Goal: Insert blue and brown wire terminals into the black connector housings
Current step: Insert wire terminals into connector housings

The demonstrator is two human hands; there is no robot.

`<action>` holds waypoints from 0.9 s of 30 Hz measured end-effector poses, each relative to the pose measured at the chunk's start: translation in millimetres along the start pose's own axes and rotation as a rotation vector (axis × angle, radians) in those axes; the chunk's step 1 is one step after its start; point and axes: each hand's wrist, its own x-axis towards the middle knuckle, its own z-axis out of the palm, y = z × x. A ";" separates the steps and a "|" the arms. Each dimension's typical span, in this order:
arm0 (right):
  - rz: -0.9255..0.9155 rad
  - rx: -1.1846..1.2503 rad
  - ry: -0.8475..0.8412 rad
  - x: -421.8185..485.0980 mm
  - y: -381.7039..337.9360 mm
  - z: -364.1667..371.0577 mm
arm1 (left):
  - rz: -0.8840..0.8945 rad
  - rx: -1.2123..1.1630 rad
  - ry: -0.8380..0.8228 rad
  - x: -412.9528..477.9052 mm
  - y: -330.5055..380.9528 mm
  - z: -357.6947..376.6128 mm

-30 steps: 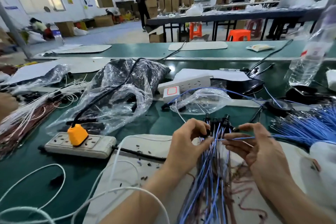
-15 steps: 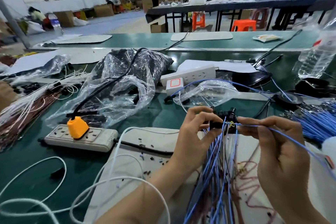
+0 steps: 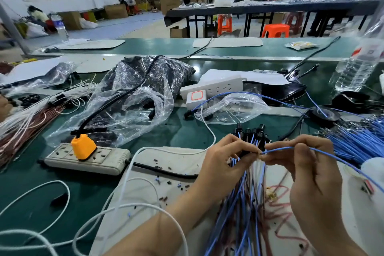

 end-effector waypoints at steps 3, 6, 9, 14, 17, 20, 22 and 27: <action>0.075 0.058 0.037 3.7 1.5 -0.8 | 0.001 -0.033 0.008 0.4 1.7 0.2; 0.141 0.109 0.065 5.3 2.5 -1.2 | -0.007 -0.053 0.032 0.5 2.2 0.6; 0.203 0.173 0.091 5.7 5.4 -2.7 | -0.010 -0.048 0.039 0.8 1.2 -0.5; 0.311 0.286 0.190 12.0 8.7 -8.8 | -0.029 -0.026 0.010 -0.3 -1.0 -1.0; 0.364 0.357 0.290 16.2 7.0 -13.0 | -0.021 0.010 -0.026 -1.3 -2.1 -2.8; 0.406 0.419 0.404 23.4 4.5 -21.4 | -0.037 0.024 -0.050 -3.1 -2.9 -4.5; 0.392 0.413 0.432 28.2 2.8 -25.2 | -0.042 0.056 -0.020 -3.8 -4.3 -5.0; 0.189 0.008 0.003 14.0 5.4 -14.5 | -0.128 -0.008 0.109 -2.7 -2.9 -5.9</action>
